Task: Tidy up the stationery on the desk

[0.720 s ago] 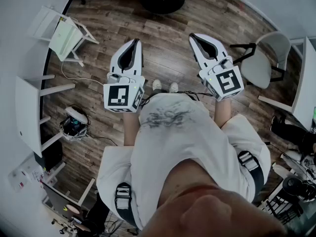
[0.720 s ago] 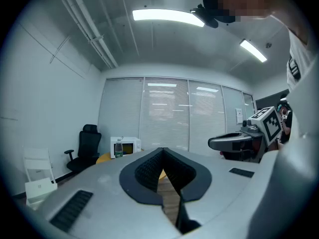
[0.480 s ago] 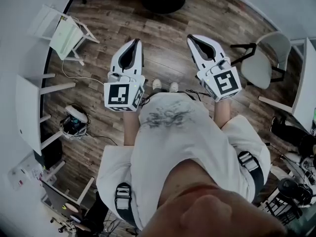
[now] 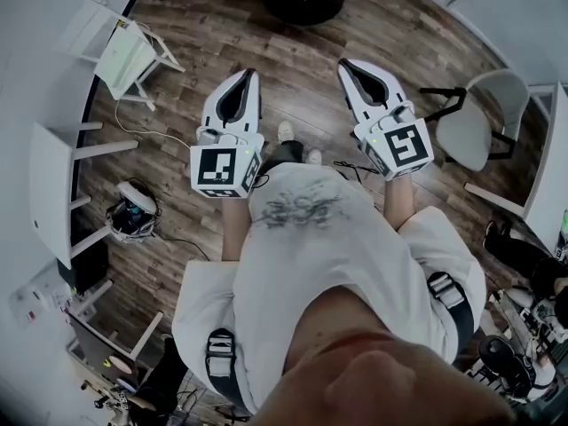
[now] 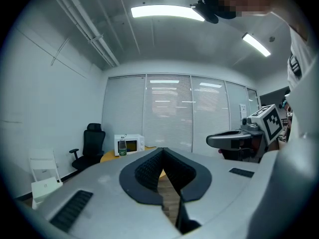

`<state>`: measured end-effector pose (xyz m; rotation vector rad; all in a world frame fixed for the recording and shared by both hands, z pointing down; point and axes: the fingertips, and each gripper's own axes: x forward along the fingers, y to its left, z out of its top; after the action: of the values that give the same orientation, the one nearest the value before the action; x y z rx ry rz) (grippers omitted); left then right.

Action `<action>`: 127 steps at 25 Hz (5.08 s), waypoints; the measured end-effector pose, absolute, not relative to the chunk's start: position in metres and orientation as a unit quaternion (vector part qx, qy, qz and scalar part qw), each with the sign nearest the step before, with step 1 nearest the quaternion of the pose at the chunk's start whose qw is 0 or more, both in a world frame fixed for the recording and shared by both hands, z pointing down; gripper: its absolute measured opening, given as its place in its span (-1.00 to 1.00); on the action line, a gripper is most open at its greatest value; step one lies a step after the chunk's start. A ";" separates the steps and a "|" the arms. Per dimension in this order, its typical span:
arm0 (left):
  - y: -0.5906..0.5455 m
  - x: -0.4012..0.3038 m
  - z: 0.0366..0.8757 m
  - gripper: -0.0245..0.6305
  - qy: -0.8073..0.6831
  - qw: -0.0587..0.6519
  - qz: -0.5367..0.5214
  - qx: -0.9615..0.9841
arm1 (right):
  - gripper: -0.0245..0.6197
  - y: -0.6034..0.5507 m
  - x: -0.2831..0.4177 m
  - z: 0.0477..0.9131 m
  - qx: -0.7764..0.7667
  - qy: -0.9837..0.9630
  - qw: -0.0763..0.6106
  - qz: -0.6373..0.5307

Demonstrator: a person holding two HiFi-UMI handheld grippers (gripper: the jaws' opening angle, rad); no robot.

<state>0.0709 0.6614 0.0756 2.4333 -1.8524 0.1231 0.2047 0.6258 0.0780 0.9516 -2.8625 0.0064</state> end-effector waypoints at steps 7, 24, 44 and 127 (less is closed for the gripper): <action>0.616 0.042 0.077 -0.90 -0.602 0.036 0.034 0.797 | -0.73 0.583 0.174 0.080 0.318 -0.945 0.073 -0.005; 0.477 -0.044 0.086 -0.90 -0.560 0.037 0.025 0.827 | -0.73 0.458 0.088 0.091 0.368 -0.924 0.103 -0.010; 0.324 -0.089 0.119 -0.90 -0.562 0.073 0.027 0.824 | -0.73 0.304 0.025 0.119 0.338 -0.932 0.128 0.014; -0.064 -0.160 0.499 -0.90 -0.264 0.187 0.326 0.888 | -0.73 -0.009 -0.104 0.490 0.428 -0.805 0.324 0.252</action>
<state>-0.1603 -0.0641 0.4995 2.4997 -0.7425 0.9177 -0.1043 -0.0090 0.4900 1.1227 -2.1112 0.6619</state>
